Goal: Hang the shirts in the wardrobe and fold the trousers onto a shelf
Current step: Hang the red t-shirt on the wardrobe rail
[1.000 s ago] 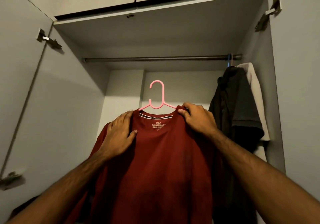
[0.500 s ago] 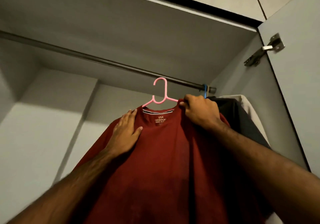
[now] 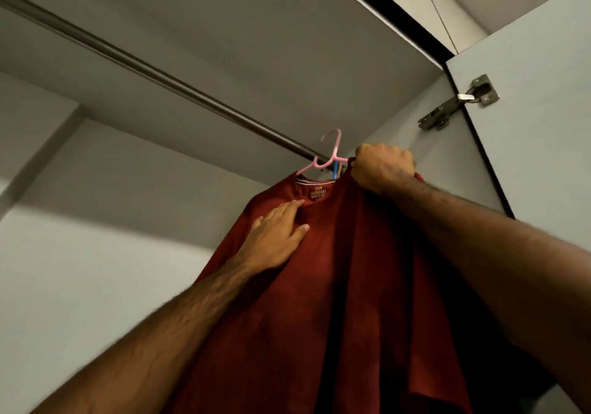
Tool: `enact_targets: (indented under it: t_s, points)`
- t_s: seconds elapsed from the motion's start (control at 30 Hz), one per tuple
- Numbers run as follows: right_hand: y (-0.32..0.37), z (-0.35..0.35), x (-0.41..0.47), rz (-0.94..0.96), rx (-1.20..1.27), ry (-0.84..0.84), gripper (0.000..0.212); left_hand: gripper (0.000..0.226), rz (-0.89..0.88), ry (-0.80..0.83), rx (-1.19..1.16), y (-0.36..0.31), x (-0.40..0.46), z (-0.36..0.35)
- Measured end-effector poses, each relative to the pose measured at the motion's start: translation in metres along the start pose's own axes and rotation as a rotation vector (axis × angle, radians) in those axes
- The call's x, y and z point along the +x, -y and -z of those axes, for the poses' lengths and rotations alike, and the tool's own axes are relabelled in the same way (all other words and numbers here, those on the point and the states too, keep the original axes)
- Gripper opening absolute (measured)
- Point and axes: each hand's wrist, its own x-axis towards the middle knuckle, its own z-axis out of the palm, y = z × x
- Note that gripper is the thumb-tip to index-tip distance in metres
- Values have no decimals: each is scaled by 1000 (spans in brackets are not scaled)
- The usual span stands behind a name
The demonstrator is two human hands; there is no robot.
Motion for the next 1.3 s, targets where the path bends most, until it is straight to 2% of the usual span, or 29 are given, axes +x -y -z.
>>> enact_targets:
  t_s: [0.3, 0.5, 0.67, 0.73, 0.83, 0.93, 1.07, 1.17, 1.3]
  points:
    - [1, -29, 20, 34, -113, 82, 24, 59, 6, 87, -47, -4, 18, -41]
    - [-1, -40, 16, 152, -258, 116, 24, 51, -25, 74, -4, -1, 7, -63]
    - [-2, -33, 4, 178, -313, 152, 31, 54, -47, 27, -11, 4, 5, -65]
    - [-2, -33, -6, 209, -306, 77, 40, 62, -69, -4, 1, 6, 1, -66]
    - [-2, -34, -30, 360, -446, -59, 67, 77, -51, -20, -62, 3, -20, -73]
    - [9, -57, -82, 521, -471, 136, 82, 84, -6, 25, -107, -8, -73, -96]
    - [20, -107, -180, 656, -463, 328, 83, 85, -1, 204, 28, -11, -181, -138]
    - [25, -136, -255, 636, -414, 421, 81, 83, -8, 337, 146, -8, -257, -148]
    - [35, -152, -346, 577, -204, 588, 84, 82, -35, 499, 251, -7, -334, -130]
